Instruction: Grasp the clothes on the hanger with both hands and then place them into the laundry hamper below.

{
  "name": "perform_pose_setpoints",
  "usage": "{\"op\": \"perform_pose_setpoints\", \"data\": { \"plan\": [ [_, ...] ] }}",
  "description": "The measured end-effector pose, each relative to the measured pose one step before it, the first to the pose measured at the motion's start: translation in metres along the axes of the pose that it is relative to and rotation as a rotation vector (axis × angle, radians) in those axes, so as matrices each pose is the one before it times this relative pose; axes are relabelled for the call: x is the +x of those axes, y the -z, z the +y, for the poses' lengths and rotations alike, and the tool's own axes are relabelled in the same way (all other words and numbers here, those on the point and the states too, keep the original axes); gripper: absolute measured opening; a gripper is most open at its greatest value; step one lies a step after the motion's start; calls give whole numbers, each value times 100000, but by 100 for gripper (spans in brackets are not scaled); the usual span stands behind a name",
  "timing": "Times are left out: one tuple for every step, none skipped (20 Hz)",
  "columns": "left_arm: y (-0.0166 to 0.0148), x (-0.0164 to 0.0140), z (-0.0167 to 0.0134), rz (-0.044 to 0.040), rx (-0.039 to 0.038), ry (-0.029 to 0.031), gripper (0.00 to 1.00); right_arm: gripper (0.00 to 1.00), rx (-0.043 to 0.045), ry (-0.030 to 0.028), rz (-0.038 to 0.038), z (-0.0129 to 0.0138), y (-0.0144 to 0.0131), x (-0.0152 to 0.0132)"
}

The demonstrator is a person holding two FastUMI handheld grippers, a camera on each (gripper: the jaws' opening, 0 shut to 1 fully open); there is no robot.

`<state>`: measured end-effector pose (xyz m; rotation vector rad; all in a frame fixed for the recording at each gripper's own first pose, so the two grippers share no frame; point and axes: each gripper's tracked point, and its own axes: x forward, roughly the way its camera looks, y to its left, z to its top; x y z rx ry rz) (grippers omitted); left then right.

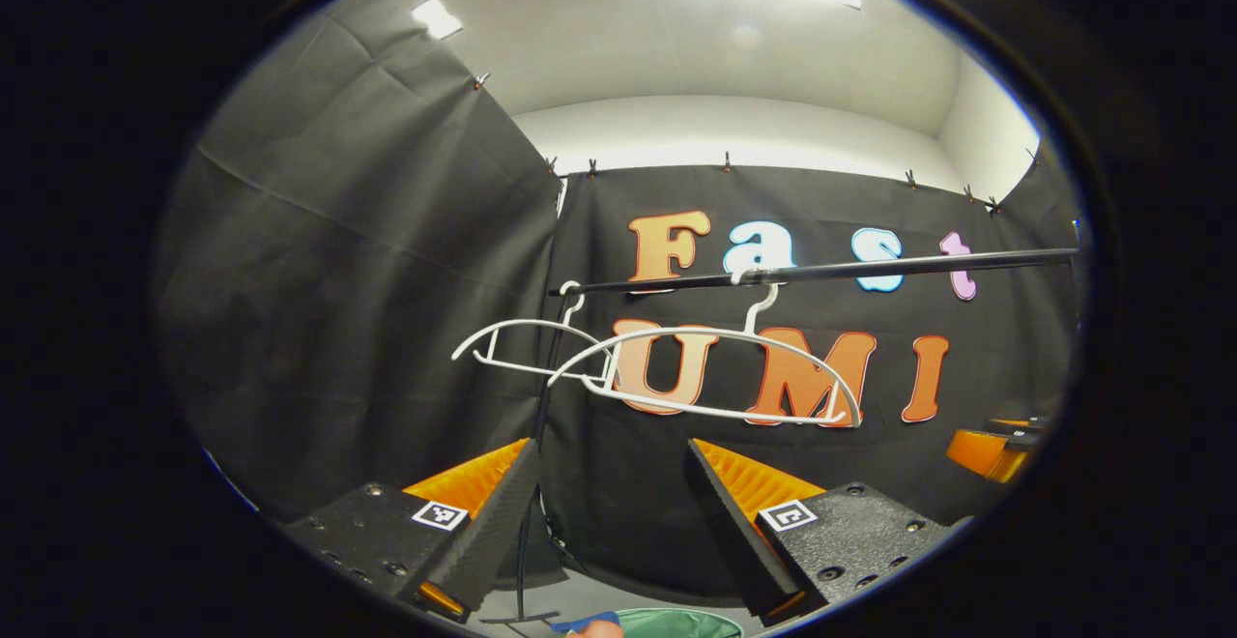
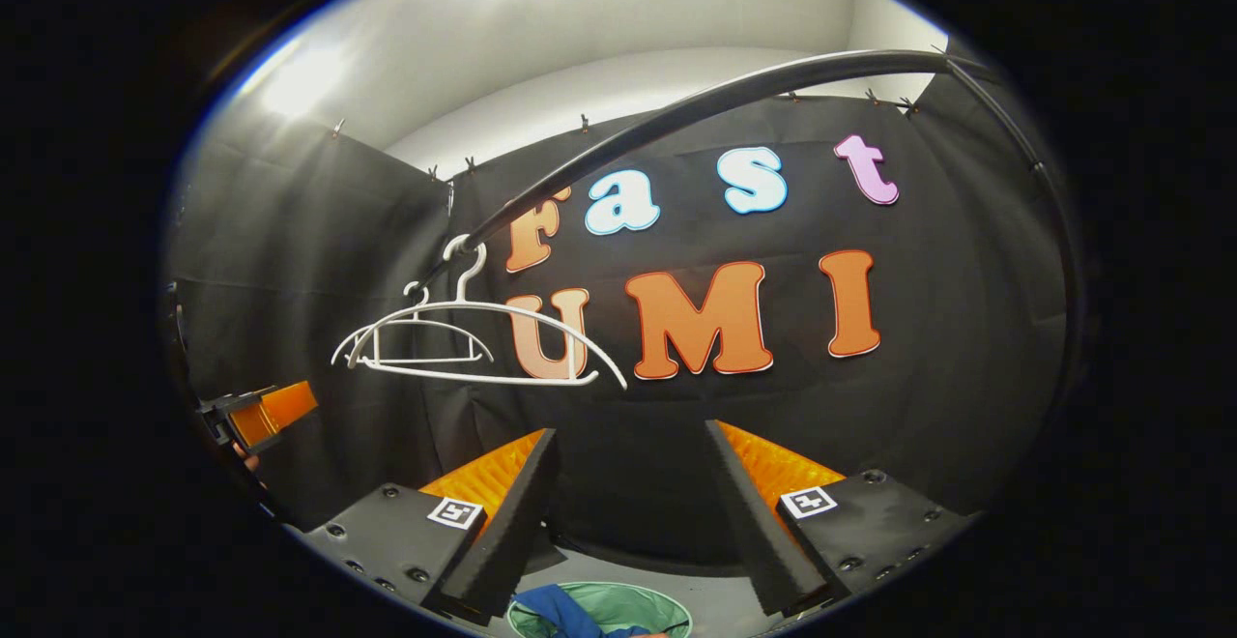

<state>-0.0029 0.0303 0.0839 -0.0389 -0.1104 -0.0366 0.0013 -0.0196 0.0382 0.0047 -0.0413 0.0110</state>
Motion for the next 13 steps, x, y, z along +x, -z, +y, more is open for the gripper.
{"op": "perform_pose_setpoints", "data": {
  "plan": [
    [140,-36,-150,256,-69,431,91,97,28,43,-169,-18,-55,34],
    [118,-51,-52,366,-142,358,91,97,-273,122,-200,-25,57,44],
    [110,14,-68,222,-208,344,91,97,-326,178,-182,-9,-60,45],
    [40,21,-125,249,-162,445,92,97,-170,164,-186,-113,-36,-131],
    [164,-61,-85,463,-39,282,91,97,-66,102,-5,-25,43,12],
    [138,10,-43,385,-62,391,91,97,2,210,171,-7,24,-68],
    [90,-51,-88,222,-12,315,91,97,122,108,50,-16,98,18],
    [66,-42,-16,21,41,107,91,97,88,167,167,44,73,29],
    [27,55,-42,-7,85,141,94,97,0,150,247,-66,179,-84],
    [-4,-129,-47,-72,80,99,94,97,-25,196,101,9,8,-57],
    [2,47,-4,6,27,96,94,97,-61,235,141,-89,97,8],
    [69,45,-77,152,30,169,94,97,-16,148,243,-90,137,-114],
    [94,0,6,240,-14,52,94,97,104,175,138,-94,34,22]
  ]
}}
